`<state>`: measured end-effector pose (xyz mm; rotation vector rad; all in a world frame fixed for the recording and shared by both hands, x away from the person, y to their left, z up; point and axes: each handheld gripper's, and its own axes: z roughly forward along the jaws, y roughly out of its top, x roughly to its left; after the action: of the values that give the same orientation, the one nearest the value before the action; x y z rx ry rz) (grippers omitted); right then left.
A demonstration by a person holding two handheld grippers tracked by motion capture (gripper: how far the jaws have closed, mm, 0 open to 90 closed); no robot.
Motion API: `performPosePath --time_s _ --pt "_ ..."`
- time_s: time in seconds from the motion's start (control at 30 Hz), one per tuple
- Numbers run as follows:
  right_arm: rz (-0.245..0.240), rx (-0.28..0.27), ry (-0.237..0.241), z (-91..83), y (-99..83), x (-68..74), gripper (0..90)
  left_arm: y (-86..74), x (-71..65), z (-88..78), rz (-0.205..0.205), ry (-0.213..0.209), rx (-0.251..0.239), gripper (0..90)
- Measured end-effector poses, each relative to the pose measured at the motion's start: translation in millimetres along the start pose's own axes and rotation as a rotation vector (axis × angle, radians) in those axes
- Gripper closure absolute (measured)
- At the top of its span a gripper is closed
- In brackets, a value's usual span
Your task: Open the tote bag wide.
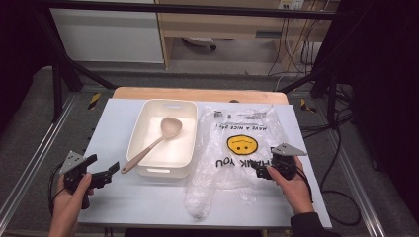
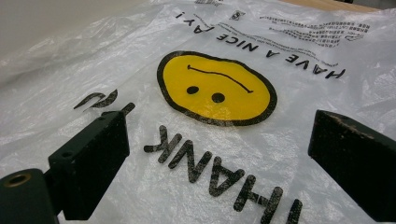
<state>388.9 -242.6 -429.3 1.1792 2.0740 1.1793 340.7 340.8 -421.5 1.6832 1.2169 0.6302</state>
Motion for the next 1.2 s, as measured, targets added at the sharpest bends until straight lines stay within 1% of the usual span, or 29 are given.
performPosePath --time_s 0.07,0.13,0.17,0.3,0.4,0.47,0.53,0.57,0.7,0.77,0.8,0.83,0.93,1.0,1.07,1.1,1.13,1.2 --pt "0.009 0.007 -0.005 0.0 0.3 0.7 5.5 0.0 -0.4 0.7 0.002 -0.003 0.003 6.4" --pt "0.014 0.033 0.007 -0.9 1.5 1.3 6.5 0.1 -1.6 1.3 0.001 -0.004 0.003 6.4" --pt "0.013 0.036 0.007 -1.2 1.9 1.4 6.7 -0.2 -2.1 1.8 0.004 -0.005 0.007 6.3" --pt "0.016 0.053 0.006 -2.8 4.9 0.6 7.2 -2.3 -1.9 5.4 0.0 -0.006 0.043 6.0" --pt "0.028 0.049 -0.003 -7.2 10.4 -0.2 7.2 -2.4 -2.0 5.9 -0.001 -0.003 0.052 6.0" --pt "0.033 0.058 -0.024 -9.5 16.8 -1.8 7.2 -2.5 -1.3 6.9 -0.008 0.004 0.058 6.1" --pt "0.068 0.031 -0.037 -10.6 24.0 -6.3 7.7 -2.6 -1.1 7.7 -0.011 0.006 0.06 6.3" --pt "0.074 0.019 -0.044 -10.5 27.7 -9.0 7.7 -2.5 -1.1 8.2 -0.017 0.009 0.064 6.3" --pt "0.047 0.015 -0.089 -10.1 41.2 -24.9 8.9 -3.4 0.2 7.6 -0.021 0.021 0.075 6.3" --pt "0.037 0.037 -0.12 -11.7 43.7 -33.9 9.6 -3.3 0.8 8.2 -0.027 0.023 0.078 6.4" --pt "0.037 0.037 -0.12 -11.7 43.7 -33.9 9.6 -3.3 0.8 8.2 -0.027 0.023 0.078 6.5" --pt "0.047 0.055 -0.137 -14.2 43.6 -45.3 11.3 -3.2 0.7 8.6 -0.027 0.025 0.083 6.5" --pt "0.057 0.072 -0.175 -17.1 40.0 -65.5 13.1 -3.7 -0.7 8.3 -0.024 0.029 0.088 6.5" --pt "0.086 0.085 -0.18 -15.5 33.5 -79.3 13.2 -3.9 -1.0 8.3 -0.024 0.03 0.087 6.5" --pt "0.088 0.122 -0.212 -11.8 25.1 -91.0 14.4 -3.9 -1.2 8.1 -0.024 0.03 0.088 6.5" --pt "0.099 0.132 -0.222 -8.7 20.5 -95.7 15.4 -4.0 -1.0 8.2 -0.024 0.031 0.087 6.5" --pt "0.129 0.139 -0.214 -4.6 15.9 -99.7 15.8 -3.9 -0.6 8.1 -0.023 0.033 0.089 6.5" --pt "0.157 0.162 -0.2 4.3 7.6 -106.0 17.2 -3.9 0.4 8.0 -0.029 0.041 0.088 6.6"
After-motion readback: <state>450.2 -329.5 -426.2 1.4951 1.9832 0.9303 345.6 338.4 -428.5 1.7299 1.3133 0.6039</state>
